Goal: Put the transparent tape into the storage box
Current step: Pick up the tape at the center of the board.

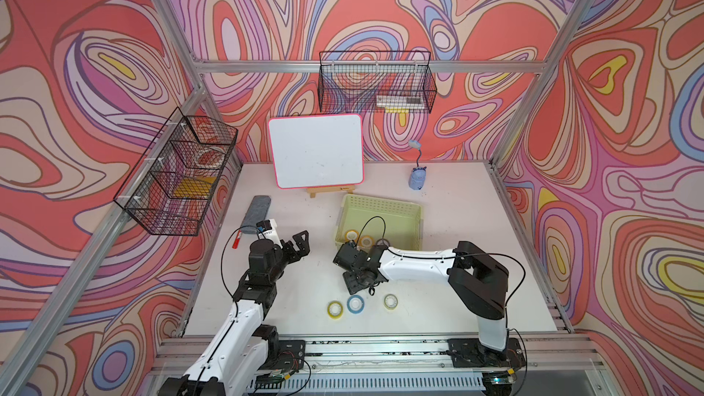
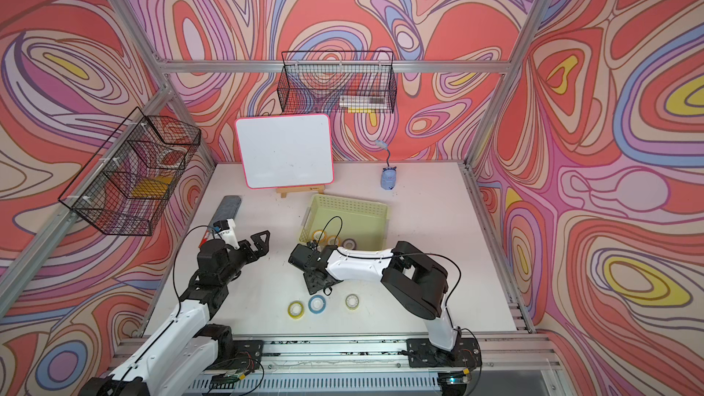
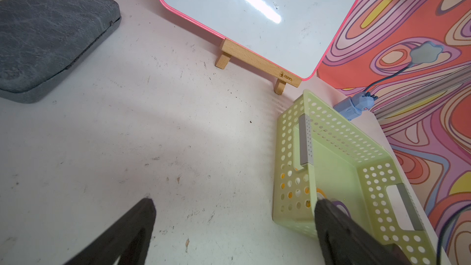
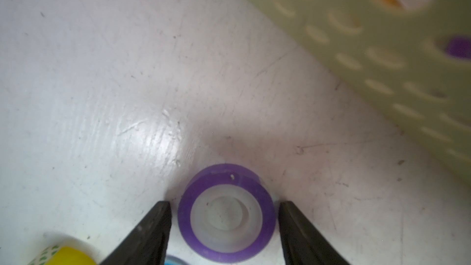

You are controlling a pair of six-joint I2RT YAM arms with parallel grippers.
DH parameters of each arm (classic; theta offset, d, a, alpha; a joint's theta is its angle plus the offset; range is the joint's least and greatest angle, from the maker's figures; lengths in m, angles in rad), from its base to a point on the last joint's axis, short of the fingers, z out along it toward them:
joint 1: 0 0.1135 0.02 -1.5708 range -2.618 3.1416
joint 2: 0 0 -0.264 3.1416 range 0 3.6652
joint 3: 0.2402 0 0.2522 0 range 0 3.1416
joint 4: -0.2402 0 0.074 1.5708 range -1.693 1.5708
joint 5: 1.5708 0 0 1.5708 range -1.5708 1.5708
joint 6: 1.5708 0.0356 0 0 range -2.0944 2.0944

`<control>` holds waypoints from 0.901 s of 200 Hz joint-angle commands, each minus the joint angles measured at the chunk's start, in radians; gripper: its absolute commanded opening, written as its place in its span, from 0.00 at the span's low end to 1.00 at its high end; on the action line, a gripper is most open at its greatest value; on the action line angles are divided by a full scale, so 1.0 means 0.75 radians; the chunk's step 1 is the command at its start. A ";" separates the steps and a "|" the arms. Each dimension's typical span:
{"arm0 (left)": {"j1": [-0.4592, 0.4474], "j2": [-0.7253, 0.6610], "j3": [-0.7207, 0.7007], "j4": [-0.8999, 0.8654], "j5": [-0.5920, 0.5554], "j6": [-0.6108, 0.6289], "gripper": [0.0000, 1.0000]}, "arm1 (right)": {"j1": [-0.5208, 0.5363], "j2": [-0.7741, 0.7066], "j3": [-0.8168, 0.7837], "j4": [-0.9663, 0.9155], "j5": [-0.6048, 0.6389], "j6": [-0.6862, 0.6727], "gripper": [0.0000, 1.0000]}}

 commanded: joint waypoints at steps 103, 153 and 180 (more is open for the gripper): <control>-0.004 -0.010 -0.010 -0.017 -0.017 0.019 0.99 | 0.009 0.020 0.028 -0.076 0.008 0.026 0.58; -0.004 -0.012 -0.010 -0.019 -0.017 0.021 0.99 | 0.006 -0.063 0.093 -0.112 0.001 -0.003 0.57; -0.004 -0.012 -0.010 -0.020 -0.016 0.020 0.99 | 0.006 -0.124 0.135 -0.136 0.008 -0.020 0.57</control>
